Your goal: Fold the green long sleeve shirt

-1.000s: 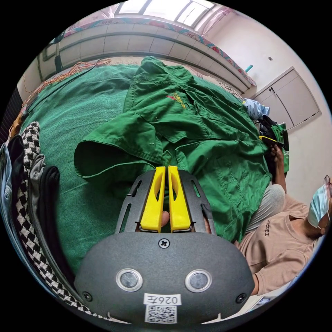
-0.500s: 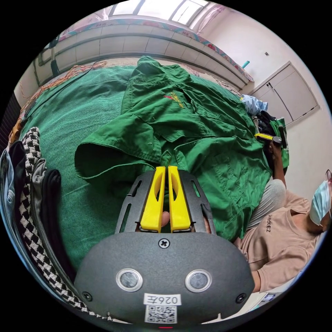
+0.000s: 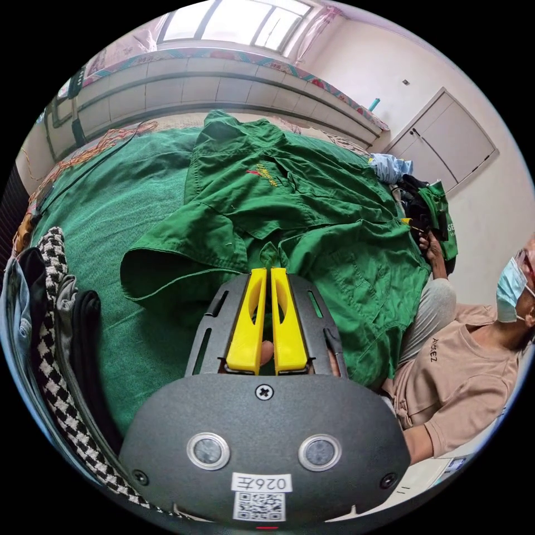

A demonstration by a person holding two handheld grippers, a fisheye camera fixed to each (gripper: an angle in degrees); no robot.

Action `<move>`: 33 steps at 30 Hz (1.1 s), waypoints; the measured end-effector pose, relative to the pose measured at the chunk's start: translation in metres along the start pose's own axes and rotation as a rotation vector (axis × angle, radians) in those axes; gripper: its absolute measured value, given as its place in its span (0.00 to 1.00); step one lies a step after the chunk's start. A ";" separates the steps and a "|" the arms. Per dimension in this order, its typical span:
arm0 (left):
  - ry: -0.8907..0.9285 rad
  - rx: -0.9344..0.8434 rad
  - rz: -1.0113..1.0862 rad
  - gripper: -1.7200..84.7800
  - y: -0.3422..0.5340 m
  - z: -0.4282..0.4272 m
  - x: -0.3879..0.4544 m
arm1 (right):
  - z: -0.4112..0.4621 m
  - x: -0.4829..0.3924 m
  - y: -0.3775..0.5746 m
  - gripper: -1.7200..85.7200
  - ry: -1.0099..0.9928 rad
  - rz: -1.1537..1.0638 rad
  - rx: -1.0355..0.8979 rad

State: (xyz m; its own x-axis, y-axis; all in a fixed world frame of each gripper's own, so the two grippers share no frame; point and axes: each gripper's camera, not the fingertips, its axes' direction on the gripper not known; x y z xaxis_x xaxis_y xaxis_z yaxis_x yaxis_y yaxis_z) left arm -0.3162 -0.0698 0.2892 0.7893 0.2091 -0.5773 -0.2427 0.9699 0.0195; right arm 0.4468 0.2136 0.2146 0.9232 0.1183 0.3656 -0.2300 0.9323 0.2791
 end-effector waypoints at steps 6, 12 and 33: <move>0.049 0.094 0.119 0.02 0.008 -0.035 -0.007 | -0.045 -0.030 0.034 0.00 0.062 -0.124 0.078; 0.105 0.336 0.139 0.01 0.025 -0.089 -0.023 | -0.103 -0.050 0.053 0.00 0.148 -0.149 0.224; -0.265 0.189 0.044 0.07 -0.108 -0.118 -0.018 | -0.097 -0.061 -0.121 0.03 0.438 -0.175 0.063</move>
State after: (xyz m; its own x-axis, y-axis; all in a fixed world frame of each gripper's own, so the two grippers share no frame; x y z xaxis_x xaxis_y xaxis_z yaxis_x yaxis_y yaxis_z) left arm -0.3708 -0.1932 0.2008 0.9056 0.2529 -0.3406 -0.1907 0.9599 0.2056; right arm 0.4481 0.1264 0.0719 0.9896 0.1069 -0.0968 -0.0651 0.9302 0.3612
